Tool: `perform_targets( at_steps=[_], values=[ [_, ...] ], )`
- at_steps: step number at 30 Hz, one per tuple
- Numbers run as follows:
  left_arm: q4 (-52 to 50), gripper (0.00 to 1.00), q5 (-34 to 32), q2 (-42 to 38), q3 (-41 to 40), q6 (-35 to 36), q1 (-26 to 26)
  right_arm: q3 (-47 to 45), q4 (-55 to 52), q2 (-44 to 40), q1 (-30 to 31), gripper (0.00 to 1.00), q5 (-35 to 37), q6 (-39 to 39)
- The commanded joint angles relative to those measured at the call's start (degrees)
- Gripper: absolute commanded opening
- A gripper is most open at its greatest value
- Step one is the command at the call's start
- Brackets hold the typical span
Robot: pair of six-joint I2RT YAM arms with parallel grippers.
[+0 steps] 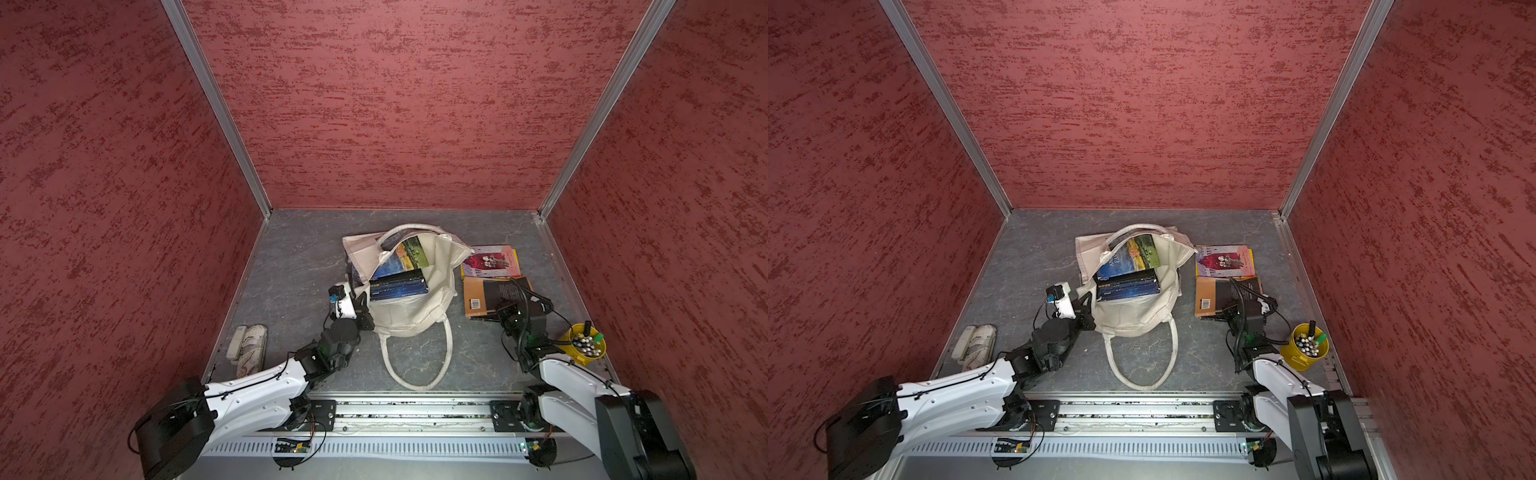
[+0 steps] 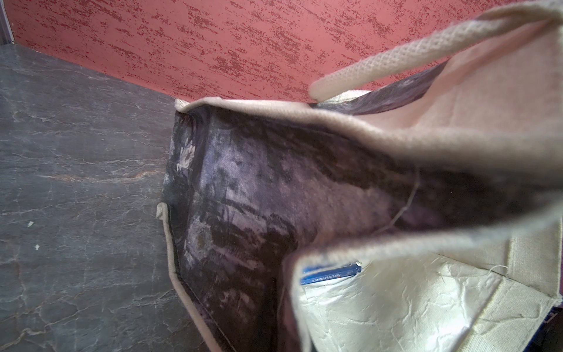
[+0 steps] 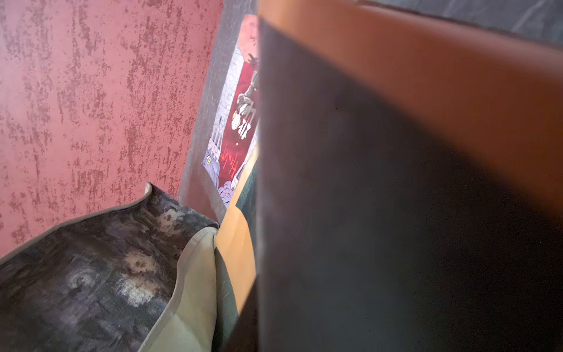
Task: Take out the books from the canvas bag
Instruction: Place the book on the book.
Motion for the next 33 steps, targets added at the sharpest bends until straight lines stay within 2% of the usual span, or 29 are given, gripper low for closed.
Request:
perform_targets(
  at_steps=[1, 8, 12, 14, 16, 17, 33],
  values=[
    [-0.15, 0.0, -1.11, 0.56, 1.75, 0.24, 0.22, -0.13, -3.06, -0.55, -0.66, 0.34, -0.42, -0.07],
    [-0.15, 0.0, -1.37, 0.59, 1.8, 0.24, 0.24, 0.34, -3.61, 1.24, -1.84, 0.54, -4.62, -0.29],
    [-0.15, 0.0, -1.35, 0.51, 1.86, 0.24, 0.24, 2.25, -7.52, 1.29, -2.11, 0.71, -6.3, -0.1],
    [-0.15, 0.0, -1.41, 0.51, 1.88, 0.23, 0.22, 3.47, -10.91, 1.07, -2.24, 0.85, -6.28, -0.17],
    [-0.15, 0.0, -1.44, 0.45, 1.89, 0.2, 0.27, 4.45, -13.69, 0.56, -2.2, 0.89, -6.19, -0.75],
    [-0.15, 0.0, -1.4, 0.47, 1.87, 0.2, 0.27, 4.82, -15.44, 0.06, -2.2, 0.98, -5.9, -0.6],
    [-1.92, 0.0, -1.21, 0.69, 1.93, 0.23, 0.28, 7.41, -32.68, -13.04, -2.22, 0.99, -5.61, 0.92]
  ],
)
